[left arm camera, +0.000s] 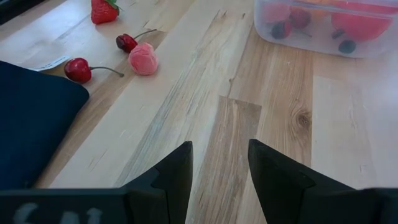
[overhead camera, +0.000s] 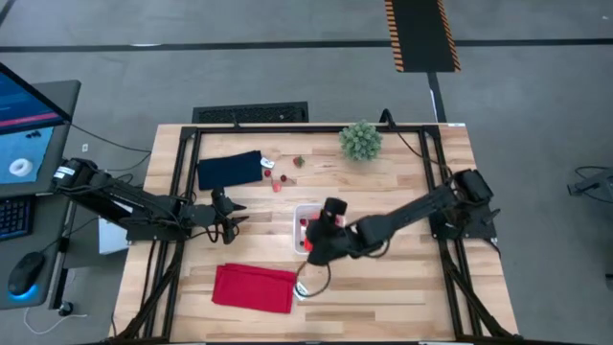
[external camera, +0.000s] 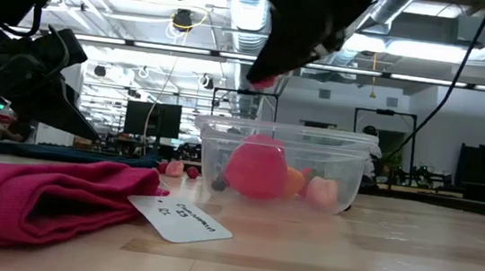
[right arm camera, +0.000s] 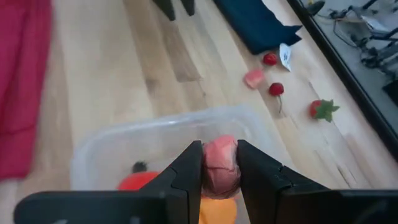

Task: Pick and placing Produce into tupperware
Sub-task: Put the pink peach into the transparent bin

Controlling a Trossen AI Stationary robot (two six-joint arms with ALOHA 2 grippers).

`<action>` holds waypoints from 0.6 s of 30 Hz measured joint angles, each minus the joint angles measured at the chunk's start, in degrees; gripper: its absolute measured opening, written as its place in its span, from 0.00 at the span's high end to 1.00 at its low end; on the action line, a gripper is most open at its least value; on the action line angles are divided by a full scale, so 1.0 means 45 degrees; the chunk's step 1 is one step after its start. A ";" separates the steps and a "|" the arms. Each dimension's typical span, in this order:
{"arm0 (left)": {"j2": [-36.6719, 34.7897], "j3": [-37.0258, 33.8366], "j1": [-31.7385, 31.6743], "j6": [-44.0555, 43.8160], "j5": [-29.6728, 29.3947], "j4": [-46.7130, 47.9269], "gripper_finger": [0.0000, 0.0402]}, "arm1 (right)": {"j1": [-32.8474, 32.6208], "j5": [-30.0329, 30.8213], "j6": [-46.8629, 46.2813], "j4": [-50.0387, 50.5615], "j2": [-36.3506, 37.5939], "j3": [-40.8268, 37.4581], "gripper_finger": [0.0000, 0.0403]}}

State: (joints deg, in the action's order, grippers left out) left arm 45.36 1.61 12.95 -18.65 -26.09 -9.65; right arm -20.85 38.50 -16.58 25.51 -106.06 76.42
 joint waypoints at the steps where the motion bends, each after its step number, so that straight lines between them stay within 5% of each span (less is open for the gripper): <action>1: 0.0002 0.0000 0.0004 0.0000 -0.0002 0.0000 0.64 | 0.0217 -0.0171 0.0079 -0.0160 0.0000 0.0000 0.72; 12: 0.0000 0.0000 0.0002 0.0000 0.0000 -0.0015 0.64 | 0.2329 -0.3105 0.0514 -0.1013 -0.0019 -0.0485 0.72; 18: 0.0004 0.0000 0.0004 0.0000 0.0000 -0.0015 0.64 | 0.2794 -0.3511 0.0689 -0.1228 -0.0024 -0.0676 0.72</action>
State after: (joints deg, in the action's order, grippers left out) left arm 45.38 1.61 12.97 -18.65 -26.09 -9.72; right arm -8.27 22.70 -13.47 19.99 -106.17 73.38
